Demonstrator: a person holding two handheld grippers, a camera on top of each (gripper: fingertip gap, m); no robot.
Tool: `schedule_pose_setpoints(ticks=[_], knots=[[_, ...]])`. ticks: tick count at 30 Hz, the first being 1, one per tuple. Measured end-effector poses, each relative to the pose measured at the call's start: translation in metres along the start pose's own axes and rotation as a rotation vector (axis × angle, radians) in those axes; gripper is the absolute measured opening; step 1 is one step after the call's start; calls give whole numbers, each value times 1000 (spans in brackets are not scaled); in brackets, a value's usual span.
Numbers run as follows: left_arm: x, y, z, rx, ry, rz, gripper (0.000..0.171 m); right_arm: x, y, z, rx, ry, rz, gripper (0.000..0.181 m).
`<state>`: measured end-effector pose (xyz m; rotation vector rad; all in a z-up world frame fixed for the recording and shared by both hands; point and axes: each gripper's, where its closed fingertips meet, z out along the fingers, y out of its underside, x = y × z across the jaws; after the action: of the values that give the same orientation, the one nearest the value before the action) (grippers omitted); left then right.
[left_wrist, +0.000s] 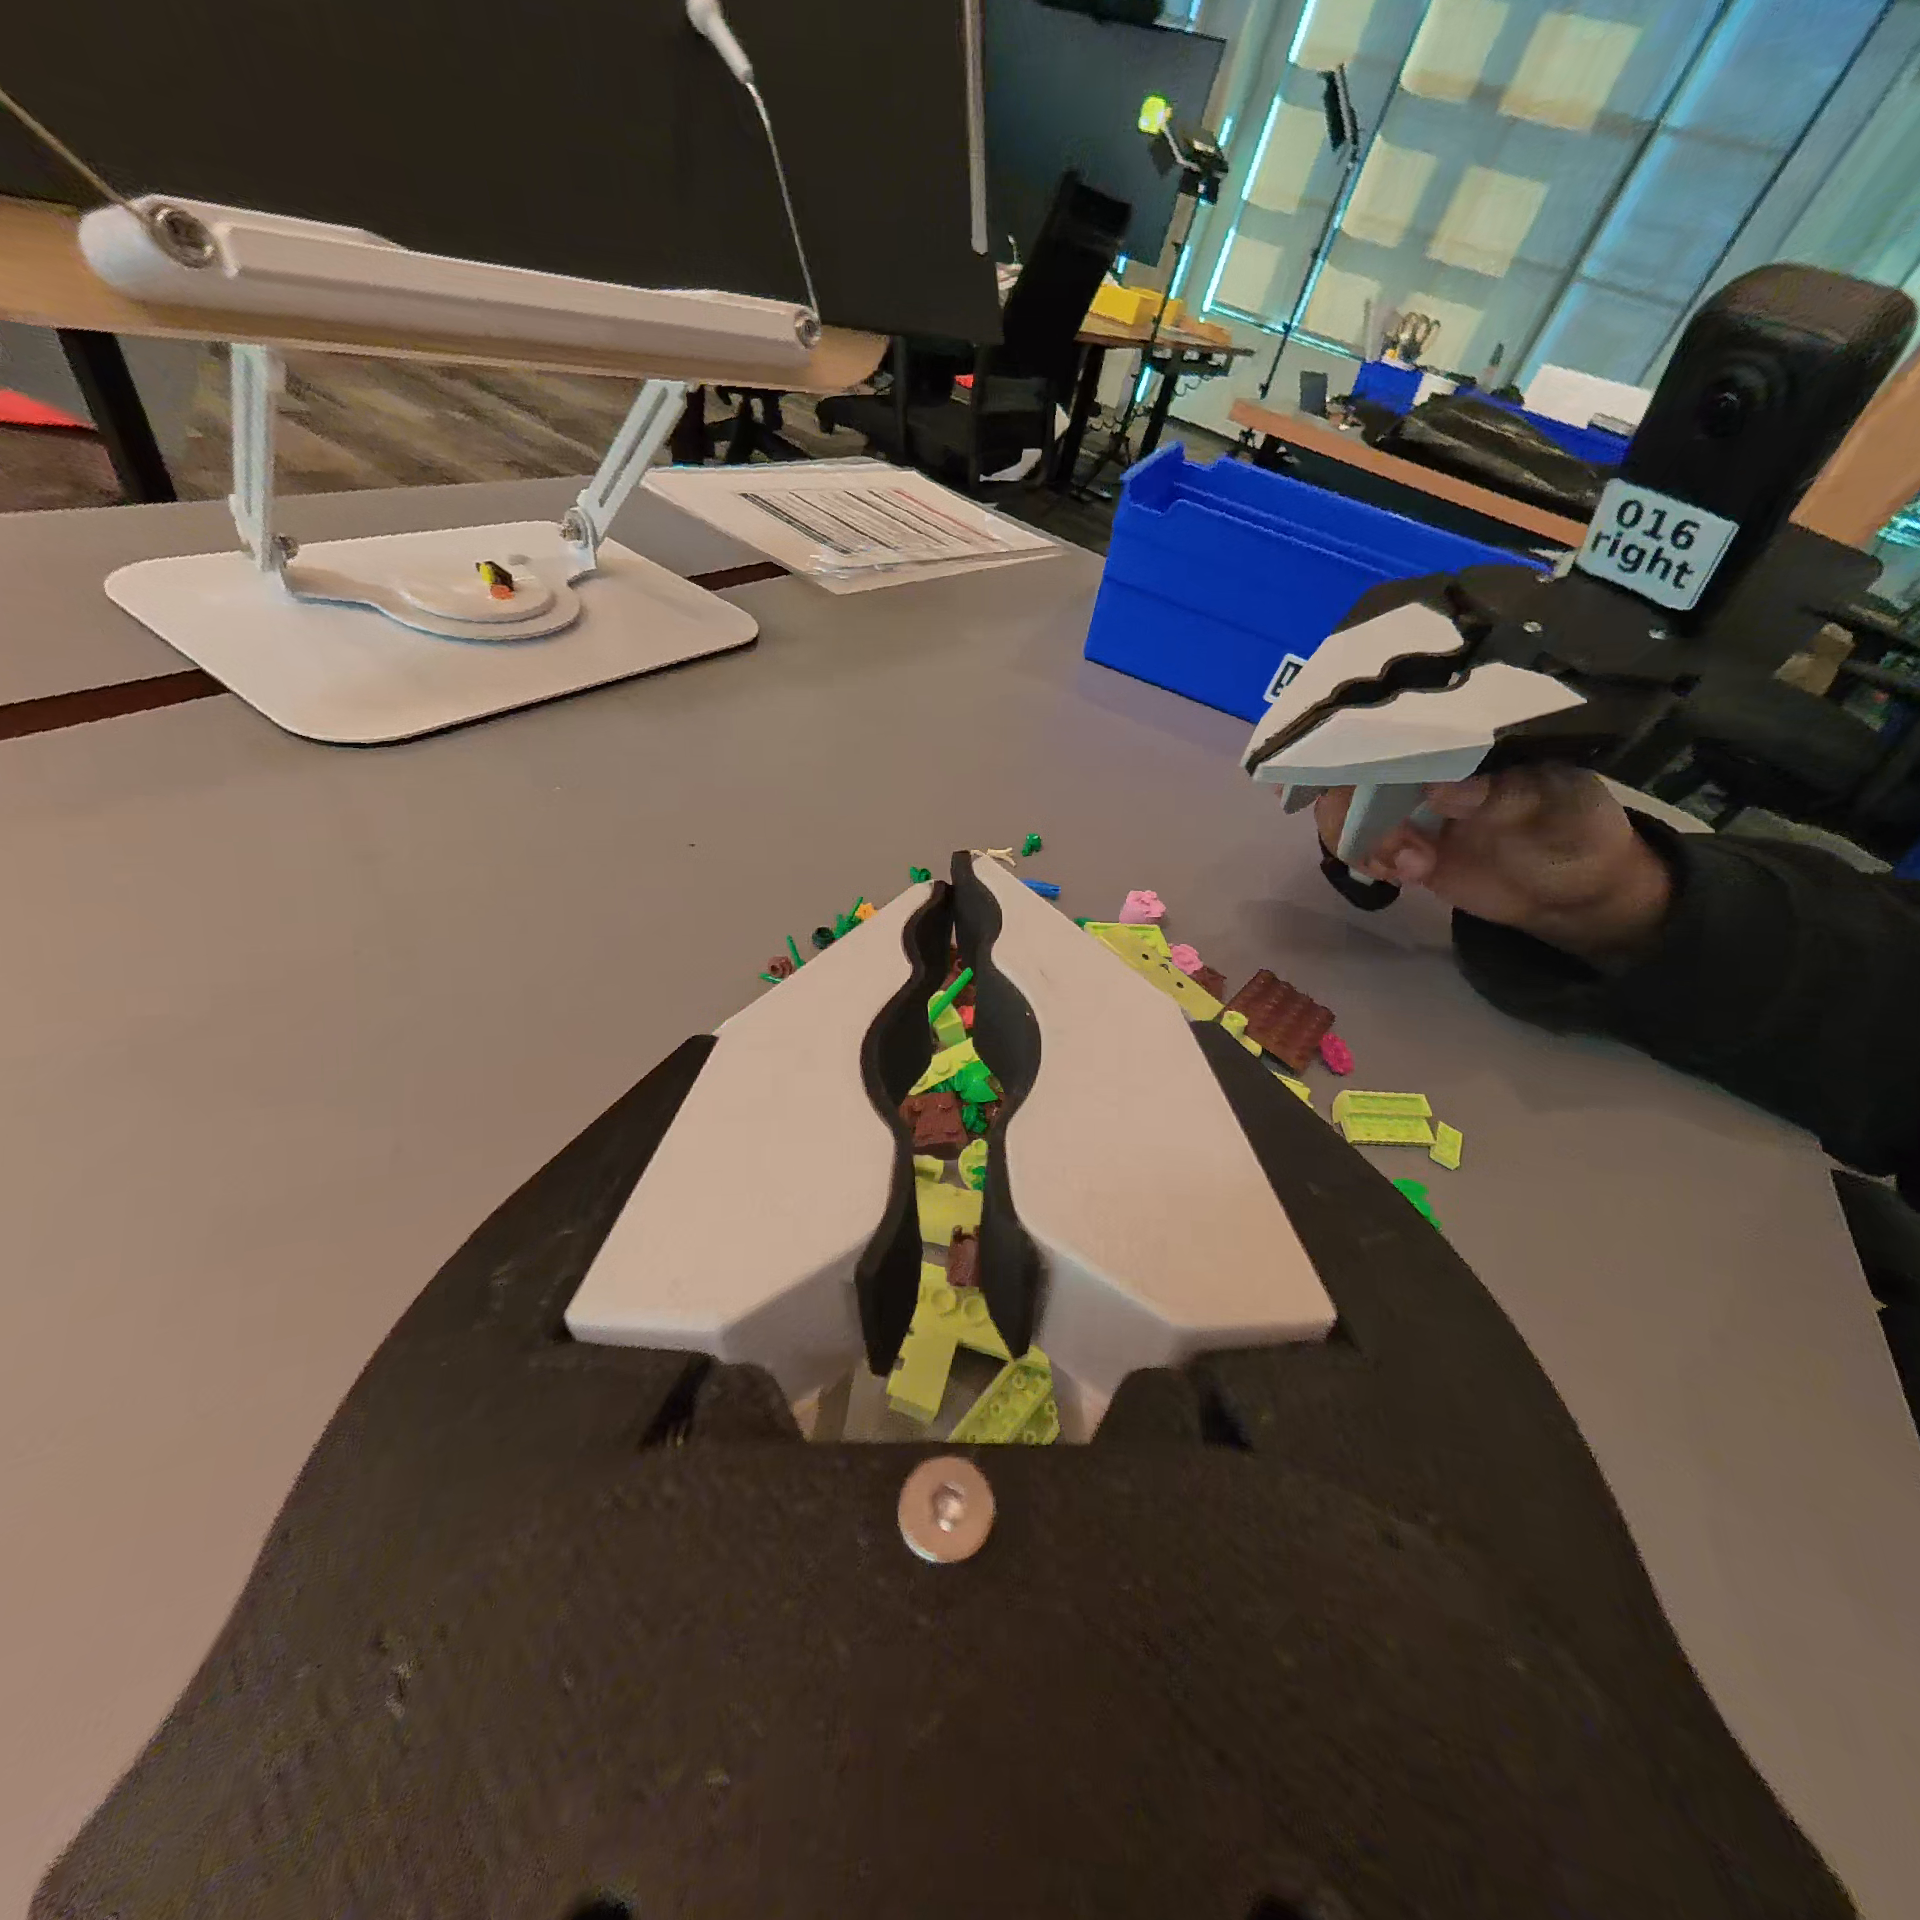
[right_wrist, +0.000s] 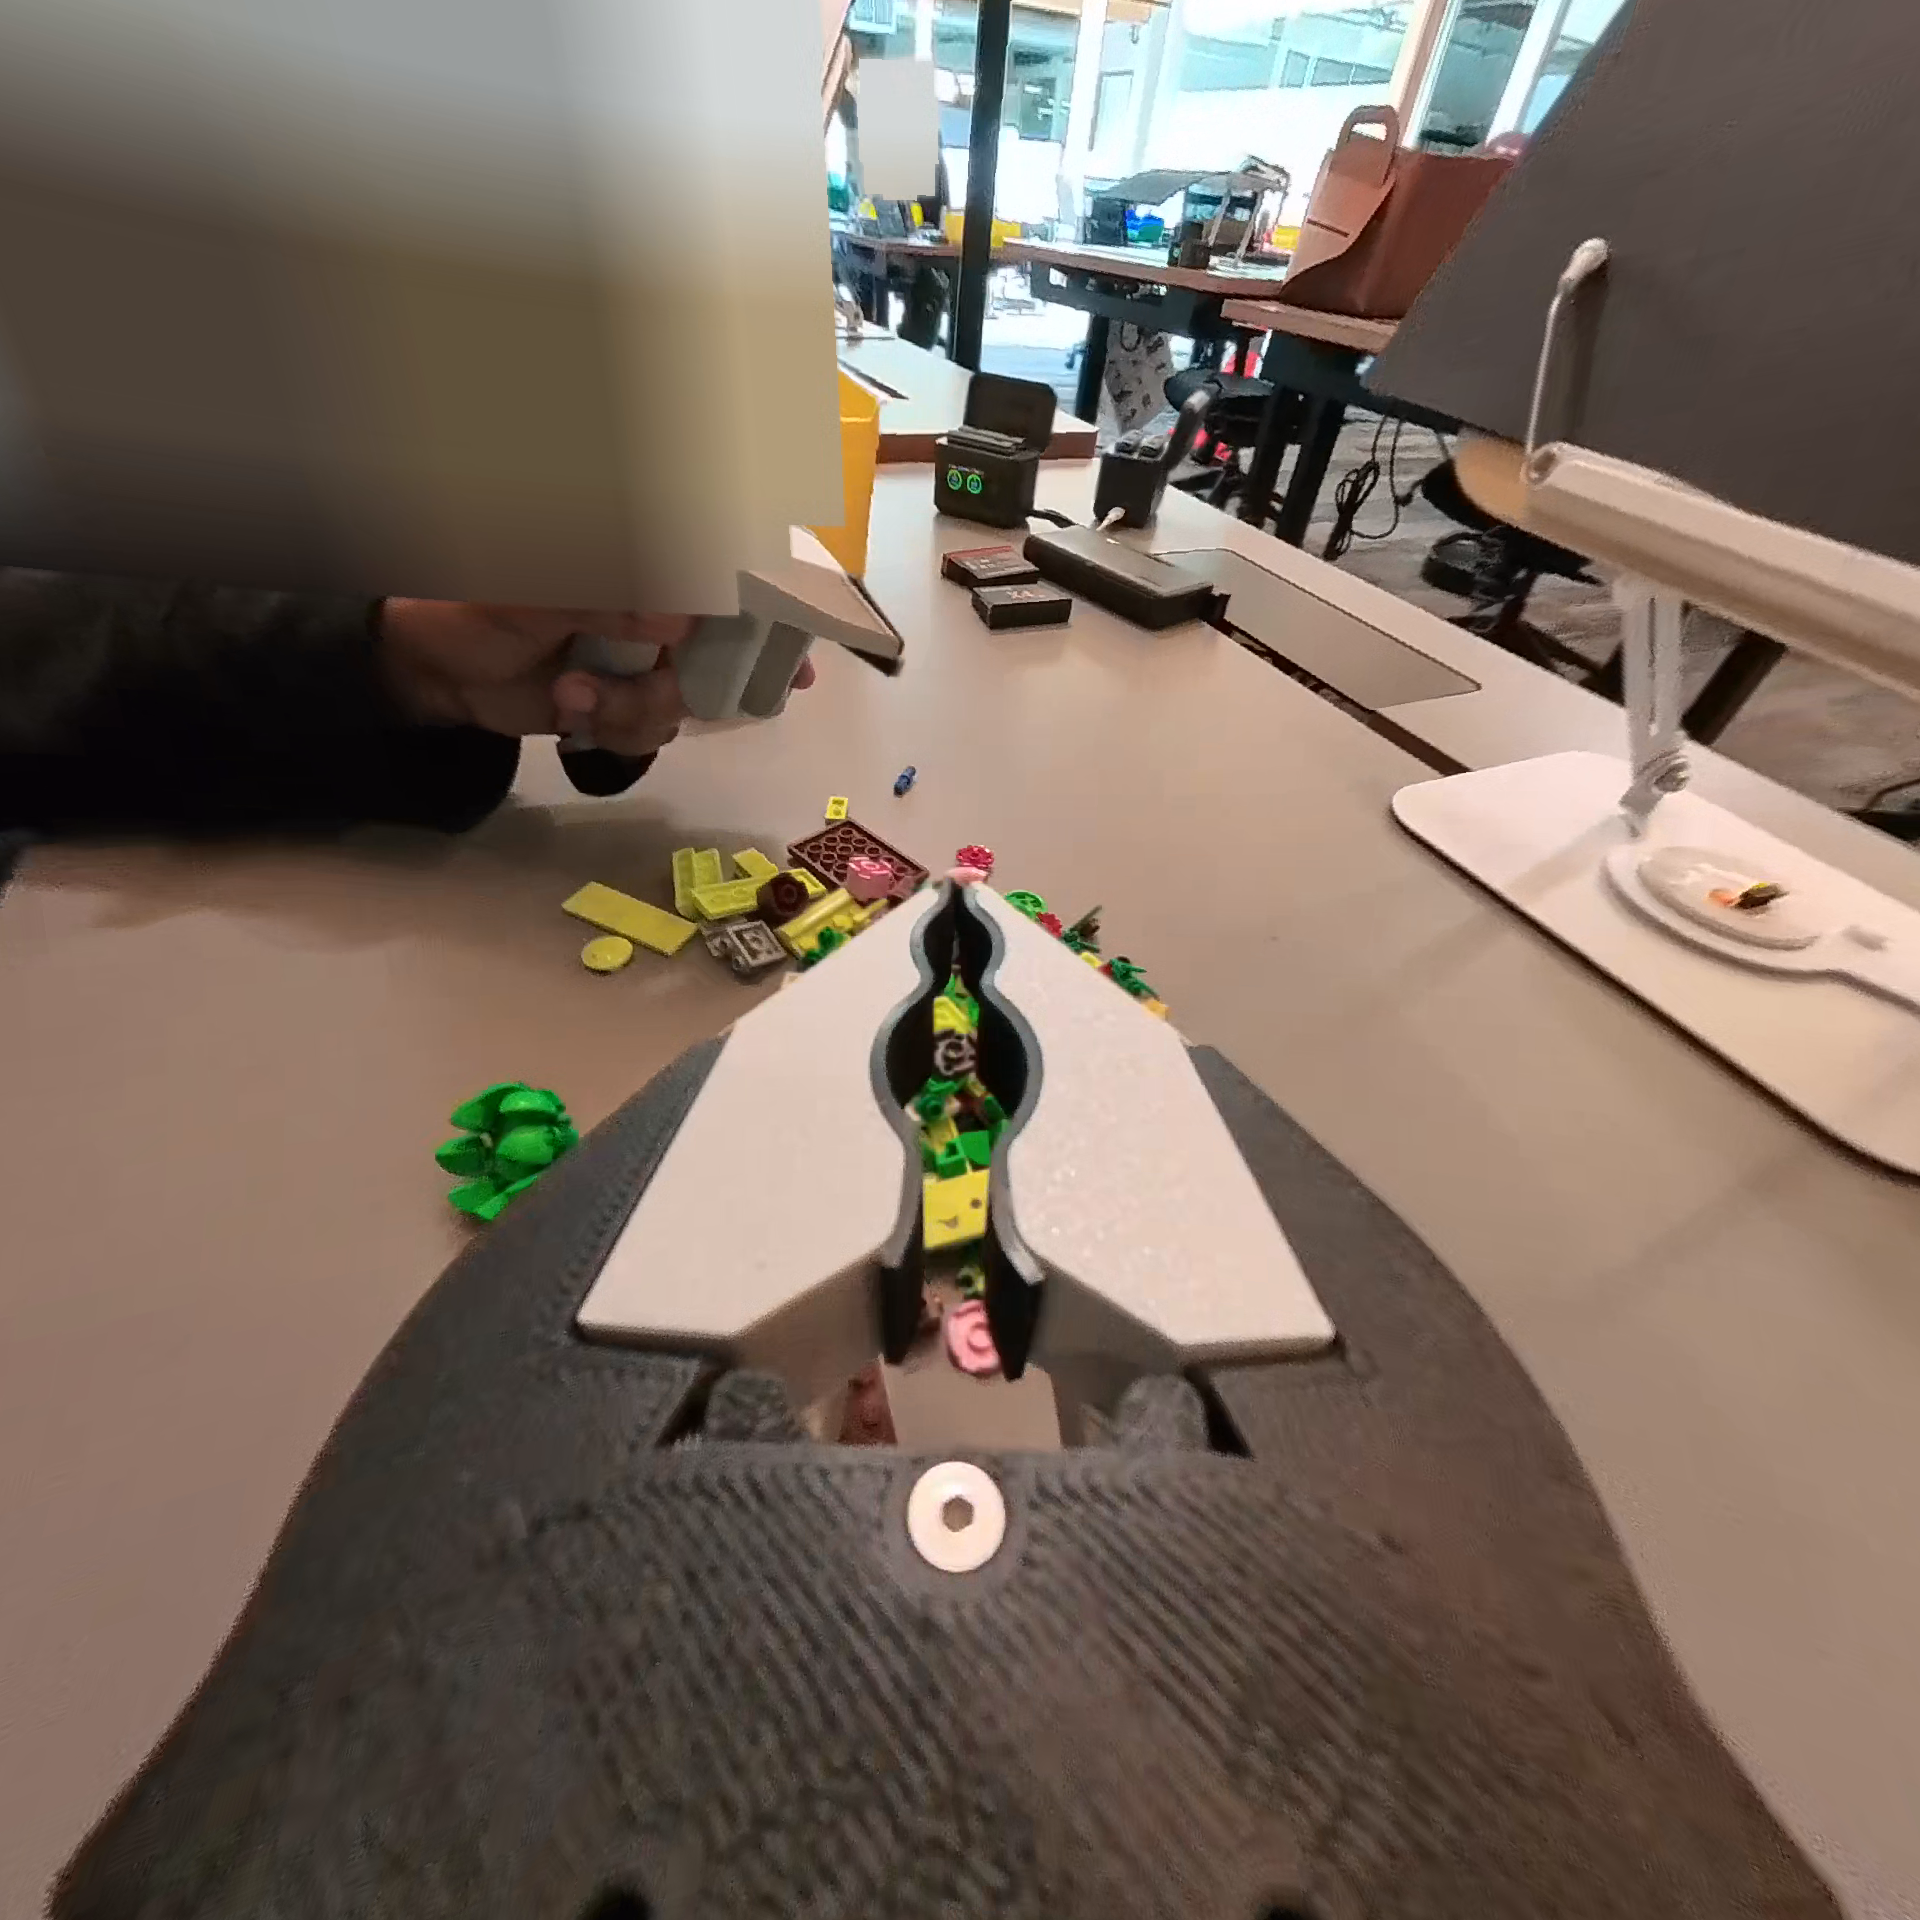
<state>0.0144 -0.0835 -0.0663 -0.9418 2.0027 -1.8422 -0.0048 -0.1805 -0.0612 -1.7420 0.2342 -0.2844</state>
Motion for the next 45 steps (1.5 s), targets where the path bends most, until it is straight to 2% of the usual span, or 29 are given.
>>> schedule_pose_setpoints(ticks=[11, 19, 22, 24, 28, 34, 39, 41, 43, 45], knots=[[-8, 7, 1, -42, -14, -6, 3, 7, -3, -4, 93, -109, 295, 0], [-4, 11, 2, -69, 3, 18, 6, 2, -2, -2, 79, -132, 295, 3], [16, 12, 3, -71, 114, 42, 8, -2, 0, 1, 62, -137, 272, 3], [40, 17, 4, -100, 240, 59, 11, -4, 1, 2, 52, -139, 256, 3], [94, 44, -3, -254, 510, 116, 28, -8, 1, 3, 48, -150, 247, 4], [131, 91, 2, -479, 543, 264, 48, -10, 4, 6, 26, -146, 212, 5], [117, 117, 12, -614, 390, 347, 41, -14, 9, 10, -8, -145, 174, 5], [116, 122, 8, -644, 407, 327, 17, -15, 11, 11, -11, -149, 175, 5], [118, 122, 5, -655, 443, 289, 17, -15, 11, 12, -12, -154, 180, 5], [112, 114, 9, -619, 413, 255, 16, -15, 10, 12, -9, -155, 177, 5]])
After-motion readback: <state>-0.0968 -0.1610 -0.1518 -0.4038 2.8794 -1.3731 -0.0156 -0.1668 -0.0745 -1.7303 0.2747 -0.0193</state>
